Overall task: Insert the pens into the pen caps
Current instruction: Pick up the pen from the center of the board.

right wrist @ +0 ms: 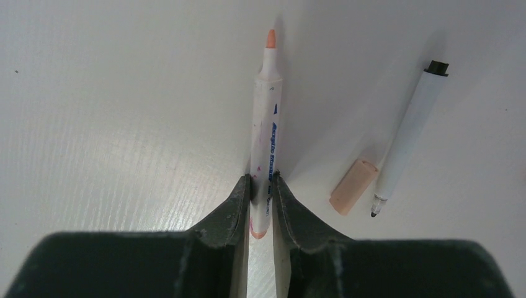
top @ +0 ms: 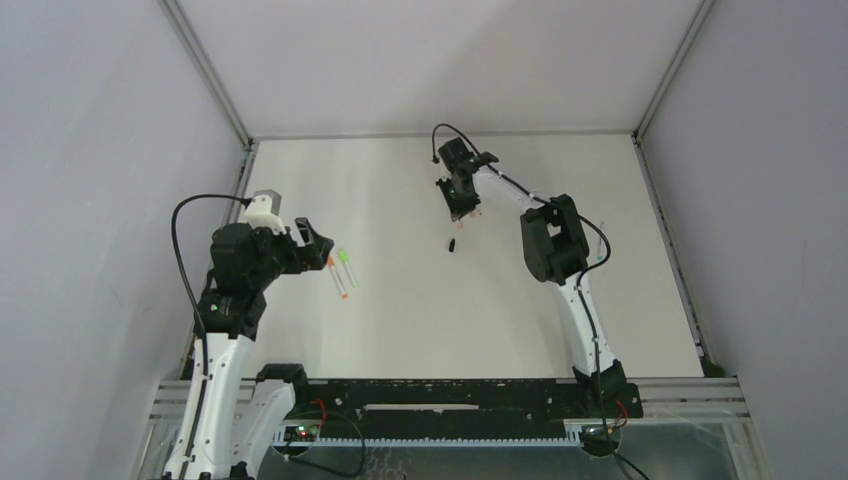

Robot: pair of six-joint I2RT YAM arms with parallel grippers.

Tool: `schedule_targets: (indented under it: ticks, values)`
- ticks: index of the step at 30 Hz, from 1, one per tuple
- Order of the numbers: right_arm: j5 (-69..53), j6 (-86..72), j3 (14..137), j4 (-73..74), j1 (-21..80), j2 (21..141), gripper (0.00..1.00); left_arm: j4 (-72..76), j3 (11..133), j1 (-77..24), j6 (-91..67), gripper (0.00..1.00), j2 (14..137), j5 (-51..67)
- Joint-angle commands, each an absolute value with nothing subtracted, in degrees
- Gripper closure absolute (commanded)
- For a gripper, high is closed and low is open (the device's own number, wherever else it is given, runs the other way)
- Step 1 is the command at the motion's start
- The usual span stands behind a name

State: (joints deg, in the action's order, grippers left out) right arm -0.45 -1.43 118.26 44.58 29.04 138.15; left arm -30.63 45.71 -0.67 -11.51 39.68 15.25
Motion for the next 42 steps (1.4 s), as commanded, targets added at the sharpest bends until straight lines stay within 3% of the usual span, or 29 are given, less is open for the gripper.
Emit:
schedule_targets:
  ticks: [1,5,10,22,25,30,37,42]
  values:
    - [1.8,2.0,114.9,46.3,29.5,136.7,0.79,-28.8,44.1,1.4,-10.5,0.11,39.0,16.4]
    - [2.9,3.3,110.4,45.4,29.4,133.6,0.82,-28.5,44.0,1.5,-10.3,0.11,38.8,17.1]
    - [1.4,5.1,102.9,42.7,28.7,128.5,0.95,-27.8,43.9,1.5,-10.2,0.11,38.3,18.6]
    - [-14.6,9.3,83.7,35.0,24.4,108.1,1.0,-23.2,42.4,1.5,-14.0,0.08,35.1,24.7]
    - [-21.3,10.1,78.3,33.2,21.6,101.9,1.0,-15.7,39.7,1.5,-22.1,0.04,33.8,31.0]
    - [-36.6,12.1,72.3,32.1,15.9,94.2,1.0,9.8,32.1,0.5,-43.6,0.02,33.4,38.7]
    - [-52.2,14.1,68.3,30.6,10.7,85.0,1.0,29.1,24.0,-23.1,-50.6,0.03,35.6,20.5]
    - [-62.9,17.8,66.9,32.3,8.7,80.5,1.0,48.2,18.9,-32.9,-53.9,0.03,44.5,12.3]
